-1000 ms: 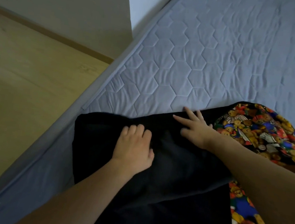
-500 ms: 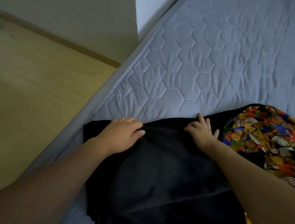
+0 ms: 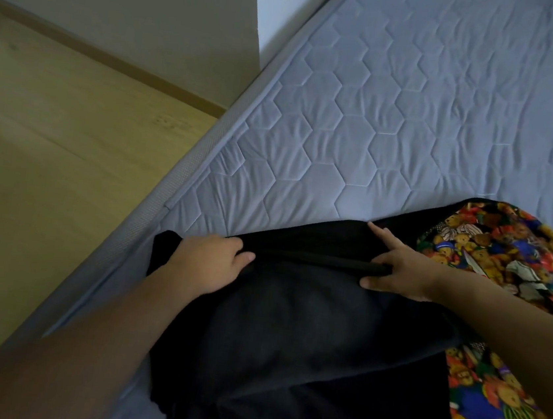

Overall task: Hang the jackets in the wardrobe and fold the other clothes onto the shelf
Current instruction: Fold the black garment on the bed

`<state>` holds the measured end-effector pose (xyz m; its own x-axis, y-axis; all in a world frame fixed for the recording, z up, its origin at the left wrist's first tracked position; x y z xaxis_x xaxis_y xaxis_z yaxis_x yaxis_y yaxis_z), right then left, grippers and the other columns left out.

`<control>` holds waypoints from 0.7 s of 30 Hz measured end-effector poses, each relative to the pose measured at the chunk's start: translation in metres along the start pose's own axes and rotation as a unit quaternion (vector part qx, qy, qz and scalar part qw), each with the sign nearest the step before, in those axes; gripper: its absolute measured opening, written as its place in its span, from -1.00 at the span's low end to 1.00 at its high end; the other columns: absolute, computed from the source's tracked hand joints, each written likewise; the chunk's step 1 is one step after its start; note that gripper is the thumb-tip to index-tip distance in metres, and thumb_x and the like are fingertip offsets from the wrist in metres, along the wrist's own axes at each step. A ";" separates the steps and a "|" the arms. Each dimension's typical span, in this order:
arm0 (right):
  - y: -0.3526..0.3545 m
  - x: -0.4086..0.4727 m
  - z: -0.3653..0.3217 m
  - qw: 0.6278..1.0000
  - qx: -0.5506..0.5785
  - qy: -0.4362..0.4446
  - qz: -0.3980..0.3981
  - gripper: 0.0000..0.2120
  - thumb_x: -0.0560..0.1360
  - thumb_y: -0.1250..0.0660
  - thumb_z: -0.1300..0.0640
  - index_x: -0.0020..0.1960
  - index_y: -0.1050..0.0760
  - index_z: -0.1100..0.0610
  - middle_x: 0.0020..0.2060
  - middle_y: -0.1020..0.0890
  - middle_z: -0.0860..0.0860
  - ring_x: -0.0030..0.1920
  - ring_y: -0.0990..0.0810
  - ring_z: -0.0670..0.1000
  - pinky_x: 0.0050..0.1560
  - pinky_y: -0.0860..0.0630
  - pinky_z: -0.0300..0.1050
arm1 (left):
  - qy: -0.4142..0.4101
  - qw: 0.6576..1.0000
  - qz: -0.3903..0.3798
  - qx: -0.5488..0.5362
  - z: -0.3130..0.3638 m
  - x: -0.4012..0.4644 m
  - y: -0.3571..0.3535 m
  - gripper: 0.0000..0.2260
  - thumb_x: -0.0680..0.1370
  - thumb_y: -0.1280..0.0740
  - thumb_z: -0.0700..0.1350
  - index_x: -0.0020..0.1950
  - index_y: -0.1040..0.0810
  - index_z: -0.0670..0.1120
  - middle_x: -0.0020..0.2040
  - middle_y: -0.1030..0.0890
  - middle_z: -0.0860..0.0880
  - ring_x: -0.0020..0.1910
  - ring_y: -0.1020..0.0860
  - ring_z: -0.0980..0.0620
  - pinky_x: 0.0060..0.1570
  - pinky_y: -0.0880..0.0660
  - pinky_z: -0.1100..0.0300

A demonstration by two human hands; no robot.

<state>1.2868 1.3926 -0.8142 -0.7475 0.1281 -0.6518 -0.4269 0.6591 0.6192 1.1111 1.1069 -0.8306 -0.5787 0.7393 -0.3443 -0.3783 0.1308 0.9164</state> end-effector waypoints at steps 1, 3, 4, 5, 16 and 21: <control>0.003 0.000 0.002 1.000 -0.003 -0.001 0.003 -0.73 0.47 -0.40 -0.09 0.10 -0.62 0.02 0.54 0.18 -0.16 0.53 0.04 -0.08 0.47 -0.07 -0.14 | 0.035 0.998 -0.019 0.049 -0.002 0.005 0.002 -0.49 0.57 0.01 0.35 -0.24 -0.42 -0.02 -0.29 -0.50 0.06 -0.27 -0.50 0.06 -0.34 -0.30 0.16; 0.015 0.002 0.008 0.999 -0.032 -0.011 0.033 -0.66 0.46 -0.41 -0.08 0.12 -0.63 0.13 0.53 -0.05 -0.07 0.46 -0.19 -0.03 0.39 -0.16 -0.23 | 0.095 0.990 -0.032 0.104 -0.008 0.011 0.008 -0.34 0.45 0.10 0.51 -0.30 -0.46 -0.02 -0.30 -0.52 0.04 -0.31 -0.47 0.06 -0.37 -0.27 0.18; 0.023 0.002 0.011 0.997 -0.044 -0.028 0.057 -0.61 0.46 -0.41 -0.10 0.13 -0.63 0.16 0.47 -0.19 -0.03 0.40 -0.28 -0.01 0.36 -0.20 -0.22 | 0.120 0.985 -0.020 0.118 -0.011 0.011 0.011 -0.29 0.40 0.13 0.55 -0.32 -0.47 -0.02 -0.31 -0.52 0.02 -0.33 -0.45 0.05 -0.37 -0.26 0.19; 0.030 0.002 0.013 0.994 -0.051 -0.054 0.085 -0.56 0.45 -0.39 -0.15 0.14 -0.62 0.17 0.38 -0.31 0.00 0.32 -0.36 0.01 0.31 -0.24 -0.19 | 0.149 0.980 -0.009 0.134 -0.015 0.010 0.013 -0.26 0.37 0.15 0.58 -0.32 -0.49 -0.02 -0.32 -0.52 0.01 -0.34 -0.43 0.03 -0.35 -0.25 0.18; 0.000 -0.088 0.119 0.895 0.000 -0.242 0.374 -0.36 0.48 -0.11 -0.36 0.45 -0.21 -0.04 0.45 -0.18 0.06 0.45 -0.15 0.19 0.43 -0.03 0.21 | -0.142 0.977 0.161 0.009 0.194 0.026 -0.023 -0.44 0.55 -0.01 0.28 0.53 -0.14 0.14 0.56 -0.13 -0.08 0.54 -0.07 -0.17 0.37 0.16 -0.39; 0.003 -0.165 0.212 0.840 0.053 -0.397 0.366 -0.48 0.55 -0.18 -0.15 0.43 -0.24 0.04 0.41 -0.29 0.17 0.39 -0.27 0.24 0.38 -0.15 0.15 | -0.097 0.990 -0.051 0.093 0.235 0.051 -0.061 -0.41 0.54 0.14 0.37 0.53 0.20 0.26 0.54 0.40 0.02 0.49 0.42 -0.12 0.26 0.35 -0.49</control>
<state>1.5166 1.5306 -0.7982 -0.1967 0.9541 -0.2257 0.0795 0.2450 0.9663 1.2746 1.2920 -0.8561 -0.3885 0.8261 -0.4082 -0.2782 0.3172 0.9066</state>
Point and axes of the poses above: each hand's wrist, its own x-axis towards the middle knuckle, its own y-axis out of the back of the hand, z = x × y, the point moved 1 cm from there along x, towards the middle knuckle
